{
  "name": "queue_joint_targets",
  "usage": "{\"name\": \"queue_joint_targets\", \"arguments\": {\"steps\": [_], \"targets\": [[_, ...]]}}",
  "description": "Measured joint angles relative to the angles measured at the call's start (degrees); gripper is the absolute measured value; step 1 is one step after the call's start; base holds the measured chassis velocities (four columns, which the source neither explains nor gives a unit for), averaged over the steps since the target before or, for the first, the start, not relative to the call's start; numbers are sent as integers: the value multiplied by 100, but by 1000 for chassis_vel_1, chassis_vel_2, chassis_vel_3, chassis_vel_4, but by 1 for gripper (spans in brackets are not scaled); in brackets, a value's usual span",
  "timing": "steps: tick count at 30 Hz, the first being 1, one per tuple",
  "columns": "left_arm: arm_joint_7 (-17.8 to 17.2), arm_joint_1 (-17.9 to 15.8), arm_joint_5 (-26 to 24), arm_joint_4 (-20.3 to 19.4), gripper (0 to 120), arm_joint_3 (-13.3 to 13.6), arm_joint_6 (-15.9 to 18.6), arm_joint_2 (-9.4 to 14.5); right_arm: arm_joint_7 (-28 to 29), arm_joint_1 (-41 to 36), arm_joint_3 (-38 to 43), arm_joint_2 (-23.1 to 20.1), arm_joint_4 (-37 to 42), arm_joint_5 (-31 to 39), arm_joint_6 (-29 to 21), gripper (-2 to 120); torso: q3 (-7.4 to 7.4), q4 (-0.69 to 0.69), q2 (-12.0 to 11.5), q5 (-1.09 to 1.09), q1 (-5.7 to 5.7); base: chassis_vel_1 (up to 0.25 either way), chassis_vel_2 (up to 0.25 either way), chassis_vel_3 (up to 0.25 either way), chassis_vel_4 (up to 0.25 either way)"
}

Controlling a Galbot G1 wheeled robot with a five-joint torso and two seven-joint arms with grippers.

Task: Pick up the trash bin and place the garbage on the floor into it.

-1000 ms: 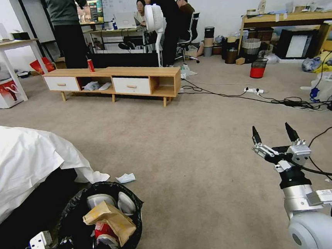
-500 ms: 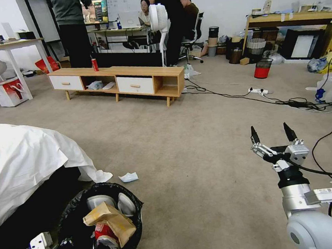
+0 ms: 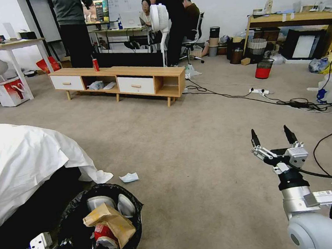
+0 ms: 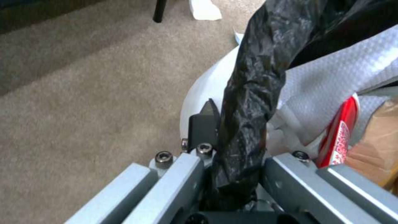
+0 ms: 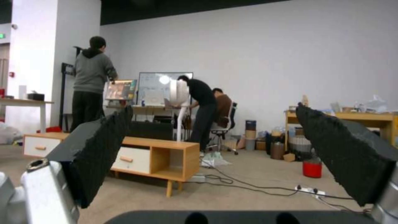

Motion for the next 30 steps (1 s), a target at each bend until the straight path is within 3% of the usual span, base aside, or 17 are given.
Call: {"name": "queue_joint_targets", "arguments": {"steps": [20,30], "targets": [[9,0,-9,7,0,-8,-2,9,-42,14,-83,42,-83,-111,91,100,1,0,0,-1,2,-209,214,209,-218],[12,-15,-34,35,0,-9,-2,13,-73,49,-172,78,-155,-130,126,100,0,-1,0,0,0,-65,64,61,-56]]}}
